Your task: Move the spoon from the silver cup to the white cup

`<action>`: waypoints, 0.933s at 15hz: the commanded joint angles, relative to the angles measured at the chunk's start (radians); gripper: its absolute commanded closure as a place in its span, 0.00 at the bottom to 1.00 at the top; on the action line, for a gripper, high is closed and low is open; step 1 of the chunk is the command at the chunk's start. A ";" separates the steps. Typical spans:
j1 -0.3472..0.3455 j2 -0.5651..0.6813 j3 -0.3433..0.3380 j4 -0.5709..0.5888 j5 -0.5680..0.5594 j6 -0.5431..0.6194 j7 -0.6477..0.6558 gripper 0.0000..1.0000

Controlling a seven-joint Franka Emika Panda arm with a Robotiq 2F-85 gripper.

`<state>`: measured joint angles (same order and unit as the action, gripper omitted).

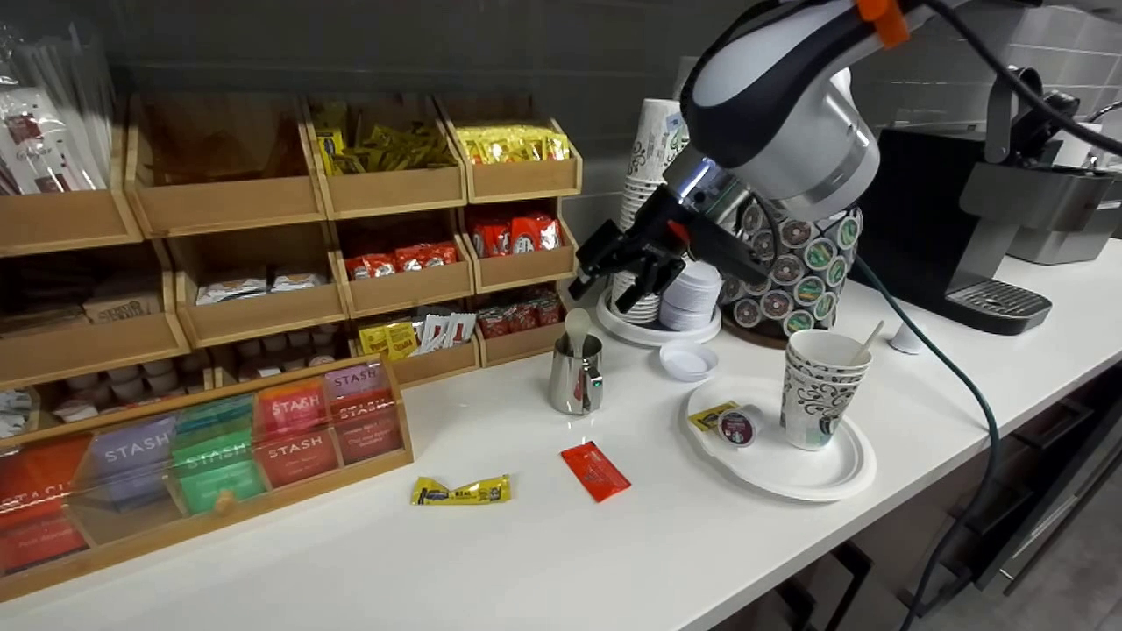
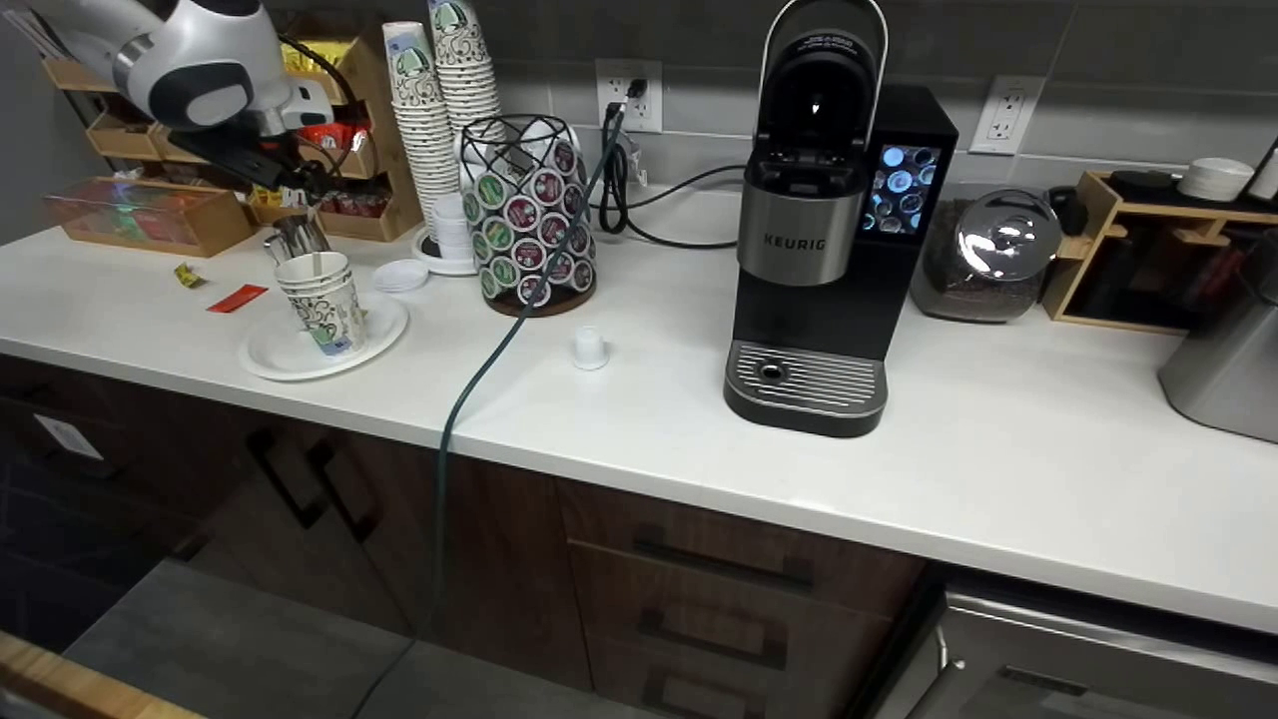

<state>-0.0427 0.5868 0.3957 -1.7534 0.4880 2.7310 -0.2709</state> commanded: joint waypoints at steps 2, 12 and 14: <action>-0.023 0.115 0.021 0.133 0.008 -0.062 -0.019 0.00; 0.032 0.202 0.000 0.233 -0.038 -0.079 0.011 0.65; 0.039 0.207 -0.007 0.240 -0.047 -0.080 0.018 0.81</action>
<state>-0.0178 0.7647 0.4026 -1.5577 0.4737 2.6829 -0.2770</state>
